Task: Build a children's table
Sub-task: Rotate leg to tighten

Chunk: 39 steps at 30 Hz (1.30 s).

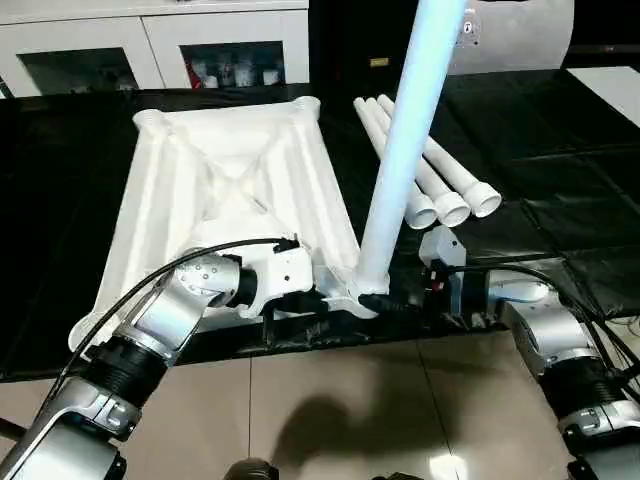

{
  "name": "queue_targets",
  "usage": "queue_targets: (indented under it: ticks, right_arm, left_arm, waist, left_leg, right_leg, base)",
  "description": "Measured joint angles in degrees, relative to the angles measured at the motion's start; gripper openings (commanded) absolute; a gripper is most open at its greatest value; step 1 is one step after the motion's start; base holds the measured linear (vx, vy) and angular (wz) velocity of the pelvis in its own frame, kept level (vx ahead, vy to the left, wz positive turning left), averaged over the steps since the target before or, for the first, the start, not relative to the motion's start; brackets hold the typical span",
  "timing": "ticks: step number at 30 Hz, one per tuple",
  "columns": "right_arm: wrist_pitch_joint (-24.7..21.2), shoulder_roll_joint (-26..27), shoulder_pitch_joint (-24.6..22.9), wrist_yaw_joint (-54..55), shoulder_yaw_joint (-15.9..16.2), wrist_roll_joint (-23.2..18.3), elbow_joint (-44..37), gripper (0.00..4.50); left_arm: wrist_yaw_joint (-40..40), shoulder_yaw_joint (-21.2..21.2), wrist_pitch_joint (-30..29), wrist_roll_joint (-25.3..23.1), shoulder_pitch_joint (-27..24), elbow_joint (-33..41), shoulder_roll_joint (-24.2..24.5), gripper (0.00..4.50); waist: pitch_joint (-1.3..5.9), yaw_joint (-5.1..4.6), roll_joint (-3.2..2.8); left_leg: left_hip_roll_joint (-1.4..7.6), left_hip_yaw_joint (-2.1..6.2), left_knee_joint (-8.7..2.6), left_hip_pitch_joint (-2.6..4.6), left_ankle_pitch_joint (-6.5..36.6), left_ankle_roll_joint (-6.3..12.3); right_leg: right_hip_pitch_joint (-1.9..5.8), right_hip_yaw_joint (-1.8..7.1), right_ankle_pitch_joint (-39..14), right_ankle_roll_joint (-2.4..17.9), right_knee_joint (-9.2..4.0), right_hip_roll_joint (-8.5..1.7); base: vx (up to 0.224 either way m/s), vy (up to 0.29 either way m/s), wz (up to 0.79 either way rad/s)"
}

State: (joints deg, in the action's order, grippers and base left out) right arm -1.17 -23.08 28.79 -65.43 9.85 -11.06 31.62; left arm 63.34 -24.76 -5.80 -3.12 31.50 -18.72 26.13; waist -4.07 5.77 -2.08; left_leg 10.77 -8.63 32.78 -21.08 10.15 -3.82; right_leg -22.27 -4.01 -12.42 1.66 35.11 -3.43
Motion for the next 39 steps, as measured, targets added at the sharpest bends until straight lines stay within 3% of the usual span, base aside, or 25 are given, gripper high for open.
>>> queue_targets:
  ticks: [9, 12, 14, 22, 25, 28, 34, 39]
  right_arm:
    - [-2.5, 0.1, 0.7, -2.6, 0.1, -1.2, 0.0, 3.30]
    - [-3.0, 0.2, 0.7, -3.3, 0.1, -1.4, 0.0, 3.21]
    - [-3.4, 0.2, 0.7, -3.4, 0.1, -1.6, 0.0, 2.89]
    - [-5.8, 0.5, 0.4, -3.3, -0.2, -1.7, -1.0, 2.73]
    - [-7.6, 2.7, -0.4, 0.5, -0.5, -1.6, -2.5, 2.72]
    - [-8.3, 6.6, -0.7, 8.2, -1.7, -0.2, -2.3, 2.72]
    - [-8.4, 17.3, 4.5, 29.5, -6.1, 1.9, 5.3, 2.72]
    - [-6.7, 22.7, 11.2, 43.9, -8.1, 2.8, 13.8, 2.72]
  left_arm:
    - [0.4, 0.0, 1.0, 0.0, 0.3, -0.9, -0.2, 0.00]
    - [0.4, 0.0, 1.1, 0.0, 0.3, -1.1, -0.2, 0.00]
    - [0.5, 0.0, 1.2, 0.0, 0.3, -1.1, -0.2, 0.00]
    - [0.9, 0.3, 0.7, 0.3, 0.3, -1.4, -0.3, 0.00]
    - [0.1, 2.1, -2.4, 1.2, -0.2, -1.0, -1.1, 0.00]
    - [-4.1, 4.4, -7.5, 1.1, -1.0, -0.6, -2.8, 0.00]
    - [-18.3, 10.0, -21.4, 0.9, -2.4, 2.6, -10.1, 0.00]
    - [-30.1, 13.2, -26.6, -1.1, -2.4, 3.9, -18.1, 0.00]
  waist:
    - [0.00, 0.14, 0.00]
    - [0.00, 0.16, 0.00]
    - [0.00, 0.18, 0.00]
    - [0.02, 0.22, 0.02]
    - [0.05, 0.00, 0.01]
    - [0.06, -1.02, -0.02]
    - [-0.03, -3.88, 0.13]
    - [0.02, -3.79, 0.22]
  left_leg:
    - [0.03, 0.00, 0.14, -0.01, 0.0, 0.01]
    - [0.04, 0.00, 0.20, -0.01, 0.0, 0.01]
    - [0.05, 0.00, 0.22, -0.01, 0.0, 0.01]
    - [0.08, 0.00, 0.29, 0.00, 0.0, 0.01]
    - [0.13, -0.05, 0.33, 0.01, 0.0, 0.00]
    - [0.16, -0.15, 0.34, 0.10, 0.1, -0.46]
    - [0.24, -0.21, 0.37, 0.08, -0.1, -0.74]
    - [0.29, -0.20, 0.39, -0.25, -0.2, -0.64]
  right_leg:
    - [0.00, 0.00, 0.0, 0.0, 0.11, 0.00]
    - [0.00, 0.00, 0.0, 0.0, 0.16, 0.00]
    - [0.00, 0.00, 0.0, 0.0, 0.18, 0.00]
    - [0.00, 0.00, 0.0, 0.0, 0.26, 0.01]
    - [0.02, 0.00, 0.1, 0.0, 0.34, 0.02]
    - [0.08, 0.07, 0.2, 0.1, 0.46, 0.02]
    - [-0.19, 0.09, 0.7, 0.1, 0.53, 0.04]
    - [-0.75, 0.05, 0.7, 0.1, 0.53, 0.11]
  base:
    - [0.000, 0.000, 0.00]
    - [0.000, 0.000, 0.00]
    - [0.000, 0.000, 0.00]
    - [0.000, 0.000, 0.00]
    - [0.000, 0.000, 0.00]
    - [0.000, 0.000, 0.00]
    - [0.000, 0.000, 0.00]
    - [0.000, 0.000, 0.00]
